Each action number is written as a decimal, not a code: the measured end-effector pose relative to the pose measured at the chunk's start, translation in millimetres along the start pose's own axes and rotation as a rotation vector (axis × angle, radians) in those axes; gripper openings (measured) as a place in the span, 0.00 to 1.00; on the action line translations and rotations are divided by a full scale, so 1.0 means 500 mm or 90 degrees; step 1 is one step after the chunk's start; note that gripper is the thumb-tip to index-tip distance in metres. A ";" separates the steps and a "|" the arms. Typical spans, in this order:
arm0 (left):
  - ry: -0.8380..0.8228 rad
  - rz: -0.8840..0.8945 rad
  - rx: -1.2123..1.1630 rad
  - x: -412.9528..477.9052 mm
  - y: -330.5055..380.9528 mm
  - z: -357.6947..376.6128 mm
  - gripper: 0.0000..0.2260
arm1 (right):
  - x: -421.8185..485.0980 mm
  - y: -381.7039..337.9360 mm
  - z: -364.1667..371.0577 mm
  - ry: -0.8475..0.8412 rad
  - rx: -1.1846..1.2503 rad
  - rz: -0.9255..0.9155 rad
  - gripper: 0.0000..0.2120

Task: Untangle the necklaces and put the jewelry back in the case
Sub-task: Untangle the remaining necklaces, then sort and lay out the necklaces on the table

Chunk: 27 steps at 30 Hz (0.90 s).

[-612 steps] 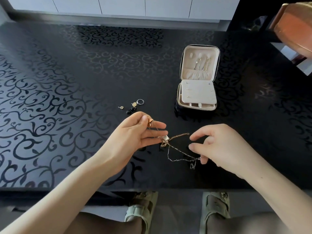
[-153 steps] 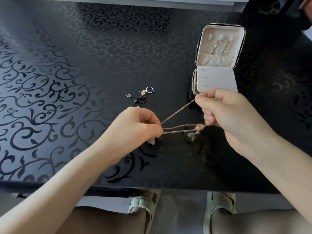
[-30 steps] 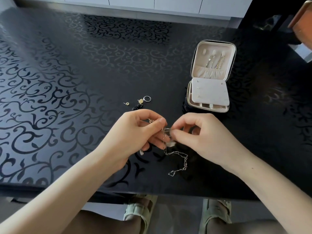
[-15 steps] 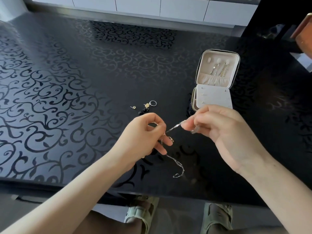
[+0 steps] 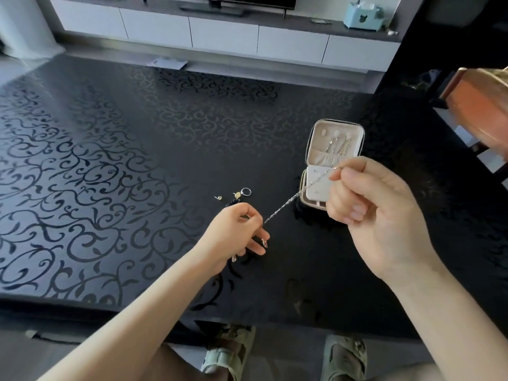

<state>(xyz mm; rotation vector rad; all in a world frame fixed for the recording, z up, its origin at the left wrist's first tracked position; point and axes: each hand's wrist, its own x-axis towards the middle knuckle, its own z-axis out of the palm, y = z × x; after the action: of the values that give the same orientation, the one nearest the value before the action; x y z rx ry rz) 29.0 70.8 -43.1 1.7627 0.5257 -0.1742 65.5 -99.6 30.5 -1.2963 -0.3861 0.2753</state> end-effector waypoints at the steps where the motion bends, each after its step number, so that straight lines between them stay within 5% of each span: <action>1: 0.005 0.001 -0.005 0.001 0.008 0.000 0.07 | -0.001 -0.013 0.005 0.000 -0.017 -0.003 0.11; 7: 0.006 -0.035 -0.038 -0.001 0.031 0.013 0.08 | 0.001 -0.074 0.013 0.007 -0.111 -0.014 0.11; 13: -0.052 -0.091 -0.205 -0.025 0.051 0.008 0.09 | 0.010 -0.062 0.036 0.048 -0.293 0.105 0.06; 17: -0.069 -0.073 -0.187 -0.034 0.044 0.006 0.23 | 0.015 -0.054 0.056 0.000 -0.239 0.123 0.08; 27: -0.069 0.035 -0.008 -0.040 0.032 0.006 0.31 | 0.035 -0.105 0.076 -0.005 0.005 0.082 0.08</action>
<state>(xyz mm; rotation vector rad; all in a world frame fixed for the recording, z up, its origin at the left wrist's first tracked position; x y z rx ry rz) 18.8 60.3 -21.7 1.7422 0.3984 -0.2255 64.0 -72.4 92.0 -1.3147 -0.3084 0.3905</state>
